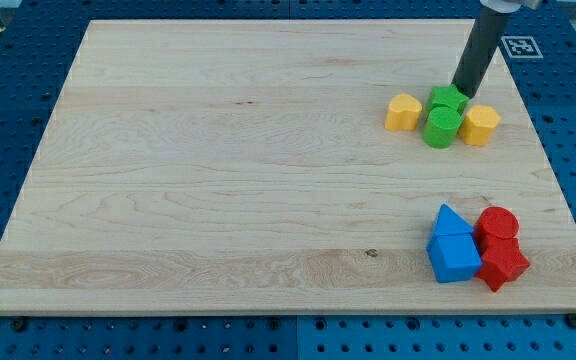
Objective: Slide the green star along with the green circle slightly down
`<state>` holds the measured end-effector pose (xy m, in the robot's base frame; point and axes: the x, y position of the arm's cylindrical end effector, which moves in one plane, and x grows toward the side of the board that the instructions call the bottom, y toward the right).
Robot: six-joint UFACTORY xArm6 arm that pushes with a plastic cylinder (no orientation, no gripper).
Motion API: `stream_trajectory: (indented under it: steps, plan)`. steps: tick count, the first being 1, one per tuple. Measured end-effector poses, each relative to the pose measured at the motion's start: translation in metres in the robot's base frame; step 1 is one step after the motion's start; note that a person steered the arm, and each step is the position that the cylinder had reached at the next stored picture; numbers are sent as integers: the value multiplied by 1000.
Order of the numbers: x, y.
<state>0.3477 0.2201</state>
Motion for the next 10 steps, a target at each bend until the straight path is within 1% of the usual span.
stream_trajectory:
  steps: [1,3,4,6,7,8,10]
  plan:
    - [0,-15]
    - [-11,-95]
    - [-14,-123]
    - [-14,-99]
    - [-3,-74]
    - [16,-55]
    - [55,-41]
